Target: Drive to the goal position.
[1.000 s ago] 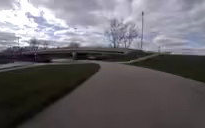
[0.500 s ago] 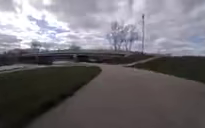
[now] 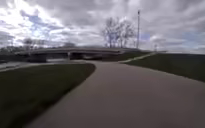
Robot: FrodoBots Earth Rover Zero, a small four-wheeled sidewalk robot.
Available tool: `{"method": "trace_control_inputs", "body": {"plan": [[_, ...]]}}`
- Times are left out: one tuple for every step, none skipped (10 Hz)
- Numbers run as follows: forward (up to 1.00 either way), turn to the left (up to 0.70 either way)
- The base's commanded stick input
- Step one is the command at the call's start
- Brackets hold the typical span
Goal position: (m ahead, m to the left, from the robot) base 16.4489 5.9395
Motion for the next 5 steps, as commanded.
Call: {"method": "trace_control_inputs", "body": {"plan": [[1.00, 0.00], [1.00, 0.00], [1.00, 0.00], [1.00, 0.00], [1.00, 0.00]]}}
